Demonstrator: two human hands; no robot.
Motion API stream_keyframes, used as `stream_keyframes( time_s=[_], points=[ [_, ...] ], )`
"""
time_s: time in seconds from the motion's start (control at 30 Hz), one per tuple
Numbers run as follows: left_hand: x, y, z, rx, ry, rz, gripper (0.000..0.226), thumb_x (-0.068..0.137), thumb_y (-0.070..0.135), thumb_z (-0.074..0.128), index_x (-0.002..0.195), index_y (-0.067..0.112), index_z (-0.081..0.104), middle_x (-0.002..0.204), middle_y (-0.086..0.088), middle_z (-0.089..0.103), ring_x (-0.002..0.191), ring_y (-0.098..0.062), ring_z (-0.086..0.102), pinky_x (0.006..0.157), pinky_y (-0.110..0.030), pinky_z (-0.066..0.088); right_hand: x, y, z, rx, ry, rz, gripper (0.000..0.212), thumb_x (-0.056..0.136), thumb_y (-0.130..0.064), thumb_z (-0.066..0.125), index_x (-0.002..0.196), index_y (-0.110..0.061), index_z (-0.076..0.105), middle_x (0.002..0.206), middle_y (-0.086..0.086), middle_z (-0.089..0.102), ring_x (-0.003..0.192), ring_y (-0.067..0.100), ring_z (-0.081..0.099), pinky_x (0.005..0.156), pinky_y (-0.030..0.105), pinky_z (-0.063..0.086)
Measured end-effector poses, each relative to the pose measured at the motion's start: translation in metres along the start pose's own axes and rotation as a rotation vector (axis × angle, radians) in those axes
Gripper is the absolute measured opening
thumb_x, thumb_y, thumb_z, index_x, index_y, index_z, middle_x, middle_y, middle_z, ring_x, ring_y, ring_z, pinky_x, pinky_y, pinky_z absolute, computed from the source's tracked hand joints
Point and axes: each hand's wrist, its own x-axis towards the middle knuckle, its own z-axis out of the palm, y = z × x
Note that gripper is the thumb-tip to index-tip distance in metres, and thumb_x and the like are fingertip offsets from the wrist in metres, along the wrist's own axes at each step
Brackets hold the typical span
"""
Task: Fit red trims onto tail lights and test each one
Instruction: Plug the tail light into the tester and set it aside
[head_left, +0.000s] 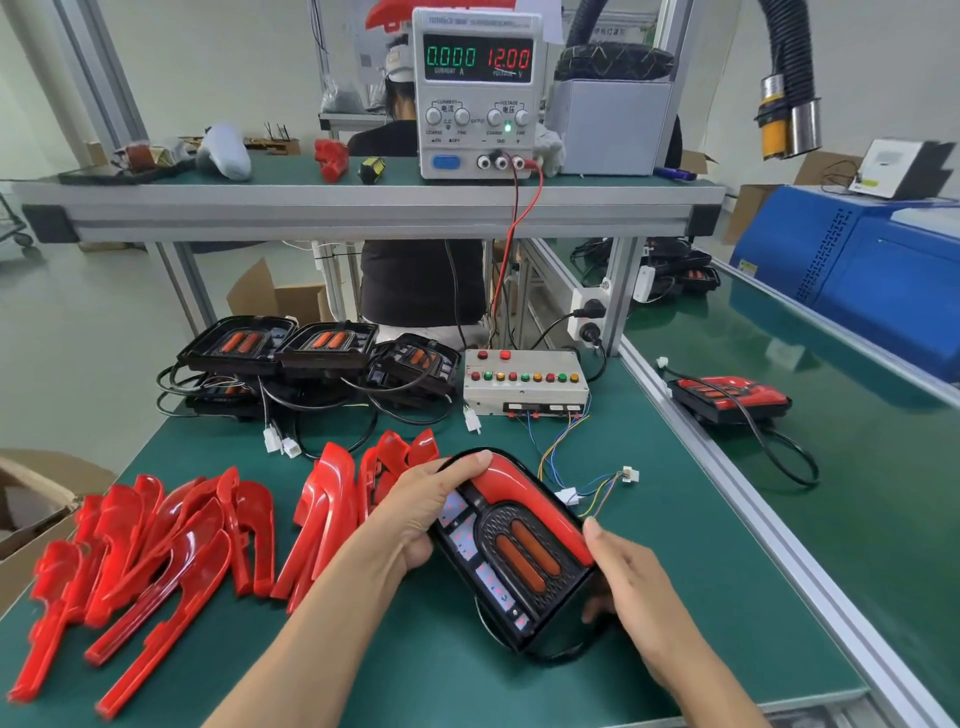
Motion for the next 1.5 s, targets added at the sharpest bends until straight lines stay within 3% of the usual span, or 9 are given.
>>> stream_keyframes(
  time_s=[0.2,0.33,0.47,0.53,0.7,0.83,1.07,1.27,1.5],
  points=[
    [-0.003,-0.001,-0.002,-0.027,0.03,-0.001,0.033,0.06,0.032,0.089,0.085,0.011,0.082,0.097,-0.02,0.077,0.076,-0.029,0.075,0.083,-0.047,0.062,0.001,0.0,0.004,0.085,-0.028,-0.046,0.07,0.092,-0.068,0.047,0.093,-0.002,0.067,0.092,0.026,0.068,0.071,0.019,0.057,0.06,0.031,0.046],
    [-0.005,-0.003,-0.001,-0.037,0.071,0.003,0.025,0.072,0.028,0.087,0.087,0.01,0.081,0.097,-0.02,0.077,0.076,-0.029,0.075,0.077,-0.042,0.063,0.001,0.0,0.01,0.168,-0.022,-0.061,0.049,0.097,-0.058,0.053,0.09,-0.015,0.075,0.08,0.012,0.069,0.069,0.019,0.053,0.055,0.027,0.046],
    [-0.007,-0.004,0.001,-0.047,0.091,0.022,0.025,0.075,0.026,0.086,0.091,0.008,0.08,0.097,-0.021,0.077,0.075,-0.028,0.074,0.07,-0.037,0.062,0.003,0.0,0.011,0.188,-0.041,-0.04,0.046,0.095,-0.054,0.051,0.098,-0.016,0.076,0.089,0.019,0.071,0.073,0.019,0.053,0.056,0.026,0.046],
    [-0.008,-0.005,0.0,-0.05,0.092,0.028,0.023,0.074,0.025,0.086,0.09,0.009,0.08,0.097,-0.021,0.077,0.074,-0.027,0.074,0.068,-0.036,0.062,0.002,-0.001,0.011,0.217,-0.054,-0.03,0.044,0.094,-0.052,0.052,0.099,-0.015,0.076,0.089,0.014,0.071,0.074,0.018,0.054,0.056,0.025,0.046],
    [-0.007,-0.003,-0.002,-0.031,0.052,0.022,0.048,0.056,0.032,0.09,0.096,0.008,0.08,0.101,-0.02,0.076,0.082,-0.029,0.074,0.085,-0.044,0.062,0.002,0.0,0.009,0.237,-0.097,-0.023,0.038,0.097,-0.044,0.051,0.107,-0.017,0.075,0.092,0.009,0.071,0.075,0.014,0.054,0.059,0.023,0.045],
    [-0.008,-0.001,-0.004,-0.023,0.009,-0.011,0.05,0.062,0.038,0.089,0.1,0.007,0.079,0.104,-0.019,0.076,0.092,-0.031,0.074,0.094,-0.047,0.058,0.003,-0.001,0.008,0.232,-0.111,-0.006,0.037,0.099,-0.042,0.049,0.111,-0.017,0.075,0.097,0.009,0.072,0.077,0.014,0.055,0.06,0.023,0.045],
    [-0.012,0.0,-0.004,-0.036,0.02,0.027,0.032,0.067,0.03,0.086,0.091,0.009,0.081,0.1,-0.02,0.076,0.082,-0.028,0.075,0.082,-0.041,0.061,0.004,0.0,0.009,0.226,-0.105,0.009,0.032,0.105,-0.033,0.047,0.11,-0.02,0.075,0.098,0.009,0.073,0.079,0.015,0.055,0.06,0.024,0.044],
    [-0.015,-0.003,-0.003,-0.052,0.021,0.052,0.03,0.068,0.031,0.084,0.089,0.01,0.081,0.097,-0.019,0.076,0.081,-0.028,0.074,0.086,-0.042,0.06,0.003,0.002,0.009,0.185,-0.095,-0.037,0.037,0.102,-0.049,0.052,0.113,-0.022,0.074,0.095,0.008,0.069,0.079,0.015,0.052,0.061,0.024,0.043],
    [-0.016,-0.005,-0.001,-0.072,0.031,0.073,0.031,0.067,0.028,0.083,0.089,0.007,0.079,0.095,-0.021,0.076,0.078,-0.029,0.073,0.087,-0.044,0.059,0.008,0.006,0.008,0.118,-0.067,-0.054,0.037,0.097,-0.05,0.051,0.114,-0.027,0.074,0.087,0.002,0.067,0.076,0.014,0.052,0.063,0.026,0.046]
  ],
)
